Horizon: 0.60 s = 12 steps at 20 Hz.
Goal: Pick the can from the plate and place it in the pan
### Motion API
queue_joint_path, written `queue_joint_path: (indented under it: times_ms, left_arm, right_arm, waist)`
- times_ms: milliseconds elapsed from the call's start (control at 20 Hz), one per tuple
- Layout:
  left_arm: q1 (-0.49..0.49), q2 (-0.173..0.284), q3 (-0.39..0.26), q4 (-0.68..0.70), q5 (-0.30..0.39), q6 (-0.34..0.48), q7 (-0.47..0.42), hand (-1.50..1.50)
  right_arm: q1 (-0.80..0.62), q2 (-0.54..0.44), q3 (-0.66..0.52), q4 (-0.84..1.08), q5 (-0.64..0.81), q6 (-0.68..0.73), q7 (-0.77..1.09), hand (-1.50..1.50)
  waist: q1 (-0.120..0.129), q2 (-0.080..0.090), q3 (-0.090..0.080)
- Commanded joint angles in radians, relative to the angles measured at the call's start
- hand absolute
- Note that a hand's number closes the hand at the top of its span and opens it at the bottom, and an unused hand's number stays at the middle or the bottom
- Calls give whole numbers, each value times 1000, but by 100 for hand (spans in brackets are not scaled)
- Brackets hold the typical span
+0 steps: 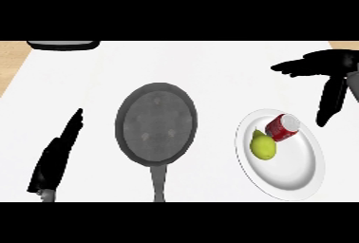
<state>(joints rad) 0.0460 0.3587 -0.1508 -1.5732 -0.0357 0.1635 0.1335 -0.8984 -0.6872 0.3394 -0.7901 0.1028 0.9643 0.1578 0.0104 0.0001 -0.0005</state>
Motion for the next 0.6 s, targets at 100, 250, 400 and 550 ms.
queue_joint_path:
  times_ms: [100, 250, 400, 550]
  left_arm:
    - [-2, 1, 15, -35, -6, -36, 55, 0]
    - [34, -30, 10, -22, -35, -22, -9, 0]
    - [25, -16, 51, -7, -19, -45, -17, 0]
    - [-3, -65, 23, 12, -47, -20, -3, 0]
  right_arm:
    - [2, 39, -1, 5, 78, 53, 32, -150]
    - [14, 53, -36, -17, 67, 91, 67, -150]
    - [81, 103, -22, -113, 95, 32, 128, -150]
    - [44, 94, -18, -62, 140, 68, 137, -150]
  waist:
    - [1, 1, 1]
    - [-2, 0, 0]
    - [-8, -2, 0]
    - [-5, 0, 0]
